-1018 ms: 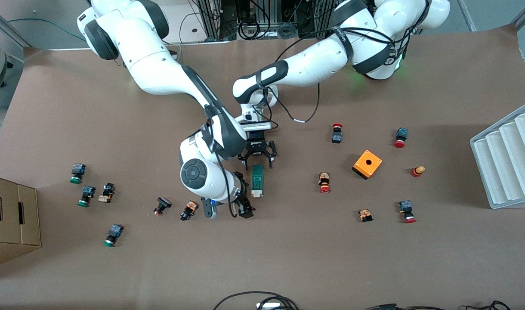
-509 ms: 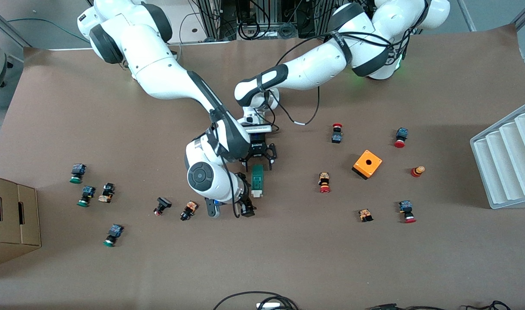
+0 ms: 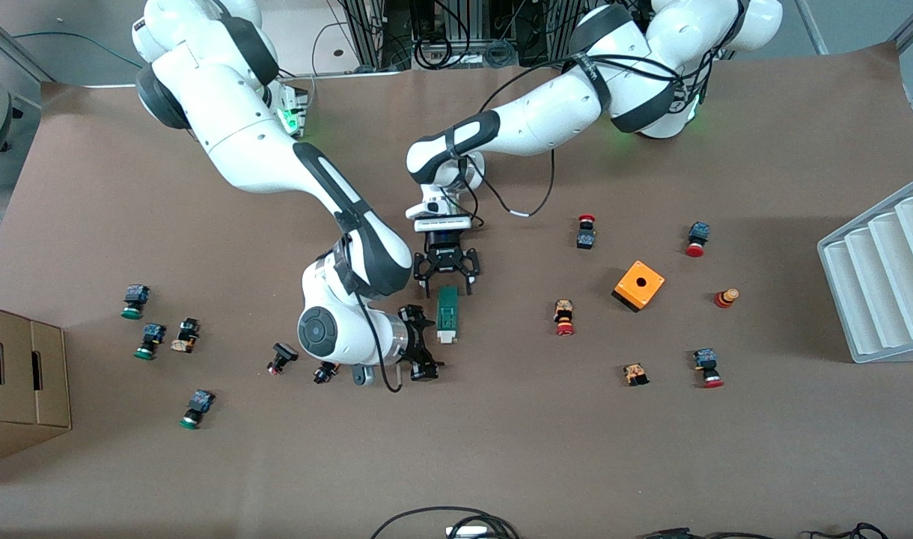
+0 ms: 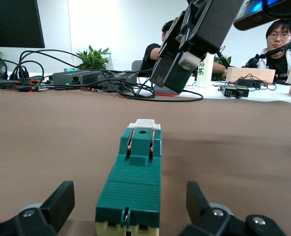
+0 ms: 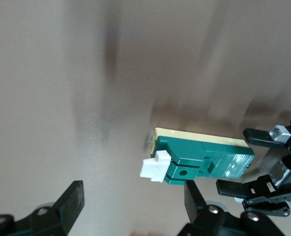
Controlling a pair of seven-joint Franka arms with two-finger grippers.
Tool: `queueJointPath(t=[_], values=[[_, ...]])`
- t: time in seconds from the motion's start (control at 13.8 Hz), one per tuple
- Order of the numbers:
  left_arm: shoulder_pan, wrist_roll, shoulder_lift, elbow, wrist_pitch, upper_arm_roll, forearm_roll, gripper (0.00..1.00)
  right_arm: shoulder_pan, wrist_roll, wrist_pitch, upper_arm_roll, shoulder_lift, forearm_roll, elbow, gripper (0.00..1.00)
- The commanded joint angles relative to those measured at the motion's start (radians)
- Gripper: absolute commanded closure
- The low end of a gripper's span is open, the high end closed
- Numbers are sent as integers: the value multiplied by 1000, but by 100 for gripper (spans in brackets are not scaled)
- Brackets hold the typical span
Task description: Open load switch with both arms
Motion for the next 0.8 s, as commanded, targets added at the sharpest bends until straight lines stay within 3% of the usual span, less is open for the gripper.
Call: queueJointPath(t=[0.0,0.22,0.44,0.73], values=[[-18,5,32,43,4,4,12,0,-73,-15,-12,100,86,25,90,2],[-21,3,37,43,4,0,11,0,-67,-51,-16,99,86,19,95,0],[-29,0,35,43,4,-2,1,0,-26,-55,-27,39,83,4,95,0],[-31,3,35,43,3,-2,1,20,22,-87,17,16,95,4,98,4]])
